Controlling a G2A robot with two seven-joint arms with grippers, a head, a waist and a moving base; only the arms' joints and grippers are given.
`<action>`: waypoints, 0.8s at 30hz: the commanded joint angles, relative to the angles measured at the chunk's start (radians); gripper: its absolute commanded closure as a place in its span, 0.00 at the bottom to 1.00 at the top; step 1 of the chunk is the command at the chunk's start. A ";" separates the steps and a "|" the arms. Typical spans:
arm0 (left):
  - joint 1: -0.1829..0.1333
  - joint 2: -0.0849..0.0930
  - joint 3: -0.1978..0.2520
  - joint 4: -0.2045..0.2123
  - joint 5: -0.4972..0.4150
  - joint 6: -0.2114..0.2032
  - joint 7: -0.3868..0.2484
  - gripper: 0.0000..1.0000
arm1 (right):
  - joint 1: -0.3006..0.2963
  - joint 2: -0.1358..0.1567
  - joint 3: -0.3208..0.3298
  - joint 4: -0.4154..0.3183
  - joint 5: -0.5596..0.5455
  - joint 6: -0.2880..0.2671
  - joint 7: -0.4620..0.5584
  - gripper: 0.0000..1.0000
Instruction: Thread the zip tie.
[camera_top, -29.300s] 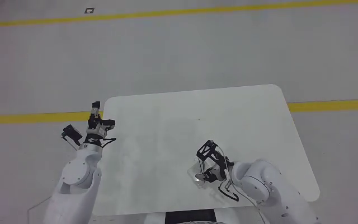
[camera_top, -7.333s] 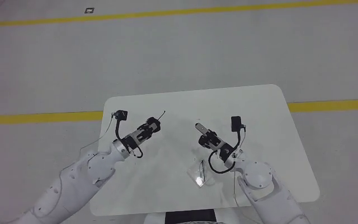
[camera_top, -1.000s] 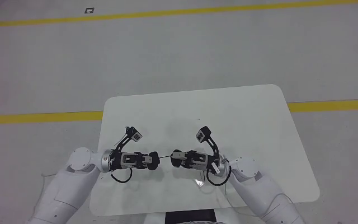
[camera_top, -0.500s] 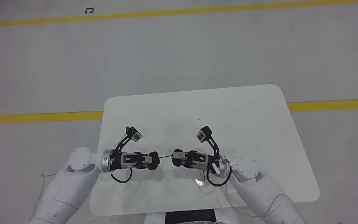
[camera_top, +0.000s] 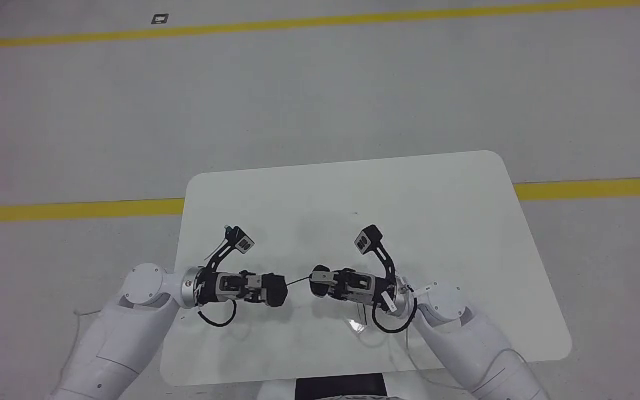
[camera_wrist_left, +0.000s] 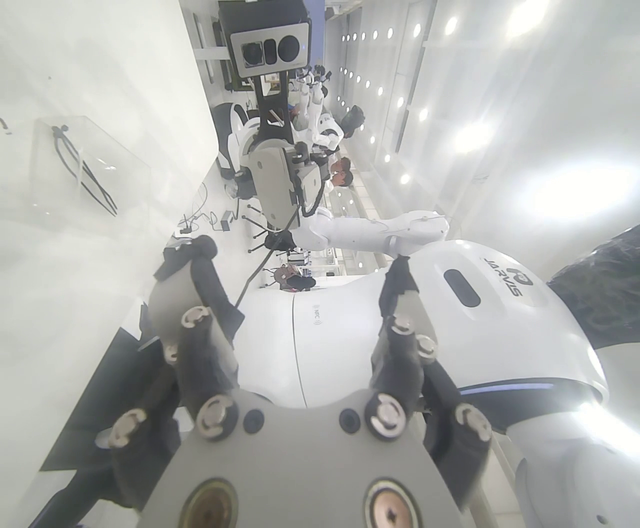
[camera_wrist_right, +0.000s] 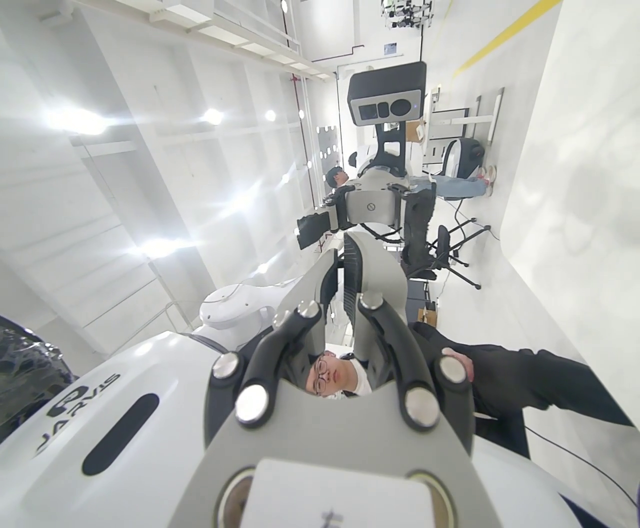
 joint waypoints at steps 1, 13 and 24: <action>0.000 0.000 0.000 0.000 0.000 0.000 0.000 0.00 | 0.000 0.000 0.000 0.000 0.000 0.000 0.000 1.00; 0.000 0.000 0.000 0.000 0.000 0.000 0.000 0.00 | 0.000 0.000 0.000 -0.003 -0.002 0.002 -0.010 1.00; -0.037 -0.010 0.045 -0.003 -0.008 0.002 0.011 0.00 | 0.004 -0.008 -0.026 0.025 0.072 -0.078 -0.026 1.00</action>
